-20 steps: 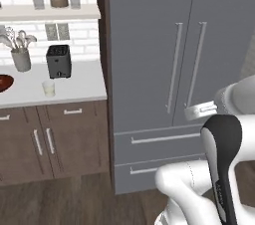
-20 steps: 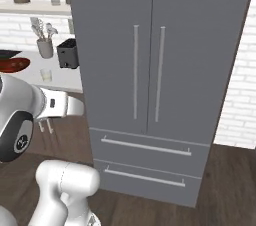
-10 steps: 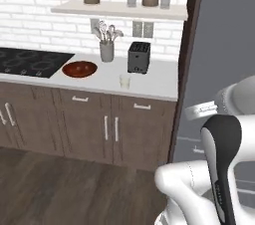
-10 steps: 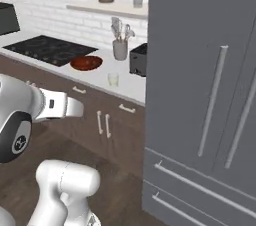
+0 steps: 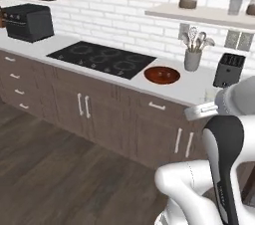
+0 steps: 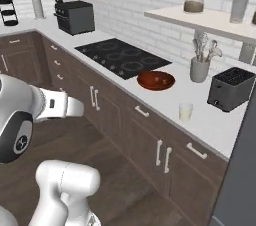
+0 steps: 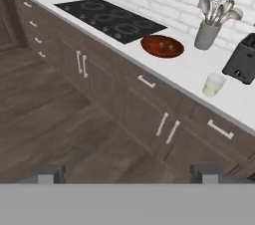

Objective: Grab a lemon wedge from the fridge and one ice cube from the ice bowl, and put them in the glass of lemonade.

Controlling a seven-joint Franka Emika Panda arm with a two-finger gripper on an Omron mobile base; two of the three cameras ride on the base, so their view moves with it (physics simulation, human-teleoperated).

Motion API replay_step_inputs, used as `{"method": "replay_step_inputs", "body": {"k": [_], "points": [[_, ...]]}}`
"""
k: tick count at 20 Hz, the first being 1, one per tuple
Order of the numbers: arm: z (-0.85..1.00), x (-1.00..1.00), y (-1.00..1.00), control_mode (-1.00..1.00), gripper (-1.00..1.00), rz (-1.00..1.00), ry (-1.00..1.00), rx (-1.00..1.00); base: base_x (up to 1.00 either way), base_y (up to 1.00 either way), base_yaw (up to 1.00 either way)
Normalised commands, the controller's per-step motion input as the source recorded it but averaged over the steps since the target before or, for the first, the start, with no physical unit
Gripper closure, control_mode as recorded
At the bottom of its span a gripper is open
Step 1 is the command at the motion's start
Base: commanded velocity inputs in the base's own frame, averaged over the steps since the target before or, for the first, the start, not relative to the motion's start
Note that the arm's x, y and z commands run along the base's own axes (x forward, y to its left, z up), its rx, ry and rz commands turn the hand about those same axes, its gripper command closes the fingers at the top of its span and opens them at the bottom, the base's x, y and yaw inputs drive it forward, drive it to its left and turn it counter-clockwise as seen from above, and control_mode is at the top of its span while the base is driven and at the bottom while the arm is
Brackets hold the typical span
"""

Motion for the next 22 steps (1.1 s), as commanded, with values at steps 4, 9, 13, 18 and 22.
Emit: {"method": "replay_step_inputs", "body": {"k": [4,9,13,18,22], "points": [[0.0,0.0,0.0,1.0,-1.0,0.0,0.0,0.0,0.86,0.22,0.04],[0.0,0.0,0.0,1.0,-1.0,0.0,0.0,0.0,0.41,0.05,-0.28],[0.0,0.0,0.0,1.0,-1.0,0.0,0.0,0.0,0.28,0.0,-0.62],[0.0,0.0,0.0,1.0,-1.0,0.0,0.0,0.0,0.45,0.18,-0.73],[0.0,0.0,0.0,1.0,-1.0,0.0,0.0,0.0,0.49,0.47,-0.67]]}}
